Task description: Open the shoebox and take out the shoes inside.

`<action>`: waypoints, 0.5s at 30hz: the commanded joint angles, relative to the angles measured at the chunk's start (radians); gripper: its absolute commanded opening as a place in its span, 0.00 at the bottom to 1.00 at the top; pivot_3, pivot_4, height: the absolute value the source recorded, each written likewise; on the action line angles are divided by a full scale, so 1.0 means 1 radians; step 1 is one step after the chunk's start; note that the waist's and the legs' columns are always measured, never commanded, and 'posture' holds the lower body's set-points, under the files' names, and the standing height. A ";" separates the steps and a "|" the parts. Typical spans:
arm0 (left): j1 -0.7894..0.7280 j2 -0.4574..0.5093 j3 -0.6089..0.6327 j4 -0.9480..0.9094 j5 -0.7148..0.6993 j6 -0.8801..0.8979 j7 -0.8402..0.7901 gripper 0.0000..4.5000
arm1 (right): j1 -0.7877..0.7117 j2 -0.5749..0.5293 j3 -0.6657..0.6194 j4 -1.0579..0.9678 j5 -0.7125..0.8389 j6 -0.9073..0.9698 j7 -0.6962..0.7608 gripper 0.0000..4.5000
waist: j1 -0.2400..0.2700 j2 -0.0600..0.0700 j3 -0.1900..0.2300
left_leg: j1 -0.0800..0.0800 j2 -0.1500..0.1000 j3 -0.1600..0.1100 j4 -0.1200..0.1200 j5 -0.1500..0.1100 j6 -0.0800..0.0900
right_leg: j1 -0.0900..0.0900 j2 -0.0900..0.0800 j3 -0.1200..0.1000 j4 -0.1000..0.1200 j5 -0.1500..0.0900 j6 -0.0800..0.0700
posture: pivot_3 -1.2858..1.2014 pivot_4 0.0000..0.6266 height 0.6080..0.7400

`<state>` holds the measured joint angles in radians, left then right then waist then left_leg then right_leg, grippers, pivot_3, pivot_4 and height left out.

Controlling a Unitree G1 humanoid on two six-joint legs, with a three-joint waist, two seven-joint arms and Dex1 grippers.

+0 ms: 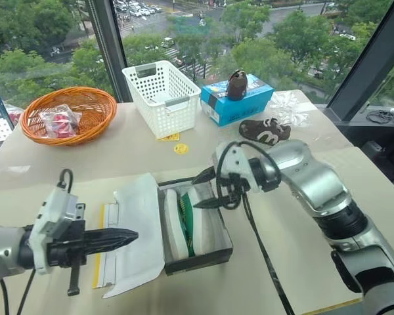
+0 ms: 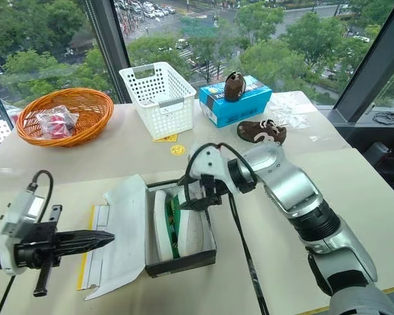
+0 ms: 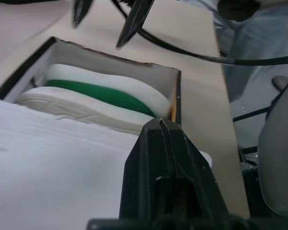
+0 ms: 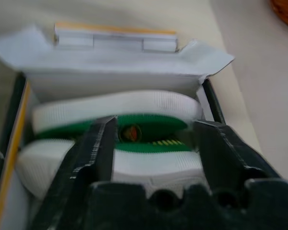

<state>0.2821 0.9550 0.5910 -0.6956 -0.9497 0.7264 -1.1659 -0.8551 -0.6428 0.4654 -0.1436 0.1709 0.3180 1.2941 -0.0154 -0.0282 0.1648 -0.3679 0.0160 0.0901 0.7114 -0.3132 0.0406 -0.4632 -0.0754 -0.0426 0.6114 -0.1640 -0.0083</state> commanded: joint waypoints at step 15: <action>-0.040 -0.001 -0.071 -0.002 0.026 -0.056 0.025 0.00 | -0.155 0.039 0.099 0.219 -0.229 -0.862 0.211 0.99 | 0.001 0.000 0.000 | 0.000 0.001 0.000 0.000 0.003 -0.006 | 0.000 -0.001 0.000 0.000 0.000 0.000 | 0.52 0.24 0.93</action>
<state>0.2485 0.9549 0.5220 -0.6918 -0.9231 0.6929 -1.1463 -0.9841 -0.6088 0.5697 0.0718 -0.0382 -0.4912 1.5075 -0.0144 -0.0283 0.1652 -0.3681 0.0167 0.0903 0.7116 -0.3098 0.0347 -0.4627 -0.0761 -0.0429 0.6111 -0.1642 -0.0086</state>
